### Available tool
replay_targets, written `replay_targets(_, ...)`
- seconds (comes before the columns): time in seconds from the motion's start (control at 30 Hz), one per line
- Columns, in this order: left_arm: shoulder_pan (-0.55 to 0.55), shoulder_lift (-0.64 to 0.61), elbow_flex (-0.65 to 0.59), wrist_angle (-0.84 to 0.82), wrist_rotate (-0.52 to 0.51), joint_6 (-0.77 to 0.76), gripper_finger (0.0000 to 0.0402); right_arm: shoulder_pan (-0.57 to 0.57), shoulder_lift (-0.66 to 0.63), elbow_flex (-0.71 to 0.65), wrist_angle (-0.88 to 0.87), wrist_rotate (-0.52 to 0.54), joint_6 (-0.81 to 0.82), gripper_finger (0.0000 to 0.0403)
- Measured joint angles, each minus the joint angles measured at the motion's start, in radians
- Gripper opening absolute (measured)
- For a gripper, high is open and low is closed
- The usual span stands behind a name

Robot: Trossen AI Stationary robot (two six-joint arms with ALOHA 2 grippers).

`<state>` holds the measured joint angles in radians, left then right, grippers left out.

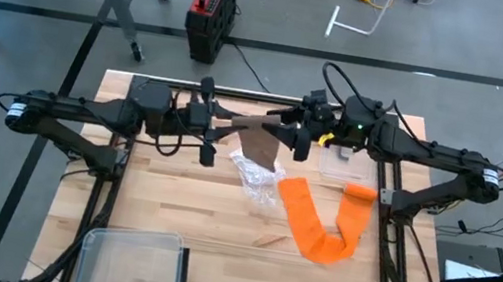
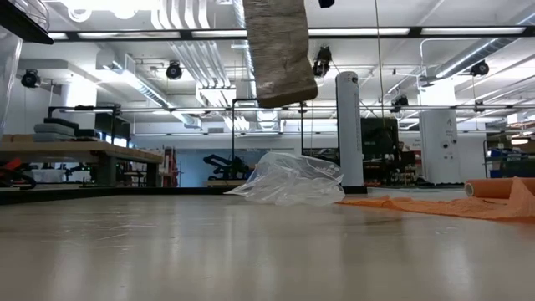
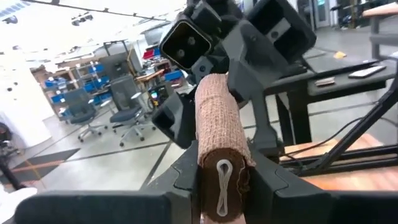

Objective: Roll bandage
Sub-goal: Roll the brown bandage

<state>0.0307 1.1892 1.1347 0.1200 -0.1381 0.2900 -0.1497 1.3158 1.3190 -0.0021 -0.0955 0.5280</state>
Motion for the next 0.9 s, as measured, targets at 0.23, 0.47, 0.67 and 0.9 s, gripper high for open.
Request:
replay_targets(0.23, 0.0, 0.011, 0.0, -0.012, -0.012, 0.039, 0.0063, -0.001, 0.025, 0.001, 0.01, -0.003, 0.085, 0.0274)
replay_targets(0.47, 0.0, 0.035, 0.0, -0.011, -0.059, 0.089, 0.007, -0.001, 0.027, 0.001, 0.009, -0.002, 0.102, 0.0258)
replay_targets(0.67, 0.001, 0.036, 0.0, -0.005, -0.06, 0.091, 0.0063, 0.0, 0.028, 0.001, -0.017, -0.008, 0.103, 0.0243)
replay_targets(0.9, 0.001, 0.036, 0.0, -0.004, -0.062, 0.114, 0.0074, 0.001, 0.029, 0.001, -0.02, -0.016, 0.114, 0.022)
